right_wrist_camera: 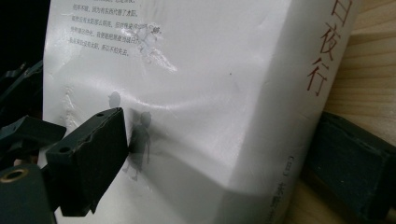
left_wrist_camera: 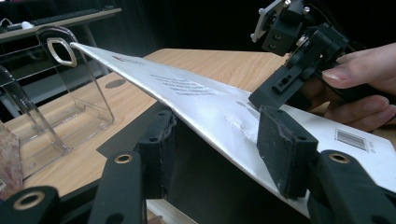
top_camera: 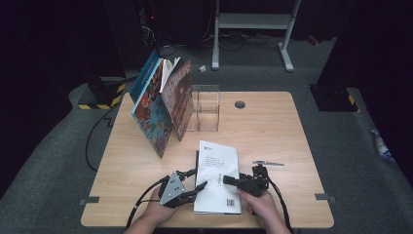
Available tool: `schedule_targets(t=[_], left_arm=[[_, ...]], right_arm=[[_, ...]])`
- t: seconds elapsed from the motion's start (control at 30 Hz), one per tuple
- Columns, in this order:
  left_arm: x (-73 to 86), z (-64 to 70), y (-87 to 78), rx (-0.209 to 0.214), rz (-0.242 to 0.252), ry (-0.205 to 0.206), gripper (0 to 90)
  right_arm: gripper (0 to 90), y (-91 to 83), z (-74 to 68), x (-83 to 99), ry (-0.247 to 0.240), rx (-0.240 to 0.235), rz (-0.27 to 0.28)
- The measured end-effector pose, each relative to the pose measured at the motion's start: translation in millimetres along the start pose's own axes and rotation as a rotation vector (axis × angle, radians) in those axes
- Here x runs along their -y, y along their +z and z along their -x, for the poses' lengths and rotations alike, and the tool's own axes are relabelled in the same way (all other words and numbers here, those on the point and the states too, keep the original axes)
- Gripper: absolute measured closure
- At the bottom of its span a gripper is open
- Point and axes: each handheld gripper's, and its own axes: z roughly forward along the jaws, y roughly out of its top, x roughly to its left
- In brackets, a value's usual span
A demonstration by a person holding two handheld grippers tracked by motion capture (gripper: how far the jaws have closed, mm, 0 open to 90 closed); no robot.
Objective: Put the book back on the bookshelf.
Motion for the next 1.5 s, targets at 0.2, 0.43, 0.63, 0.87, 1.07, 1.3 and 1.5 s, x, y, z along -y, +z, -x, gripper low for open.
schedule_targets(t=[0.2, 0.43, 0.63, 0.87, 1.07, 1.3, 1.5], left_arm=[[3.1, -2.7, 2.3, 0.002, -0.018, -0.025, 48.3], [7.7, -7.8, 7.4, 0.017, -0.055, -0.083, 48.4], [7.8, -8.2, 8.4, 0.018, -0.073, -0.106, 48.4], [9.8, -8.8, 8.6, 0.029, -0.087, -0.138, 48.5], [12.3, -11.9, 10.4, 0.045, -0.105, -0.193, 48.7], [13.0, -13.2, 10.6, 0.052, -0.110, -0.236, 49.1], [13.1, -16.0, 10.2, 0.064, -0.102, -0.287, 52.6]], right_arm=[[8.1, 0.1, -1.5, 0.4, -0.008, 0.026, 0.003], [14.2, -7.7, -10.1, 1.0, -0.070, 0.090, 0.018], [15.1, -10.8, -15.2, 2.9, -0.104, 0.114, 0.037], [19.9, -15.7, -20.8, 5.4, -0.125, 0.130, 0.070], [23.6, -18.5, -23.8, 7.2, -0.140, 0.137, 0.094], [25.2, -19.9, -25.3, 7.6, -0.141, 0.140, 0.104], [26.4, -22.0, -26.9, 8.1, -0.148, 0.139, 0.110]])
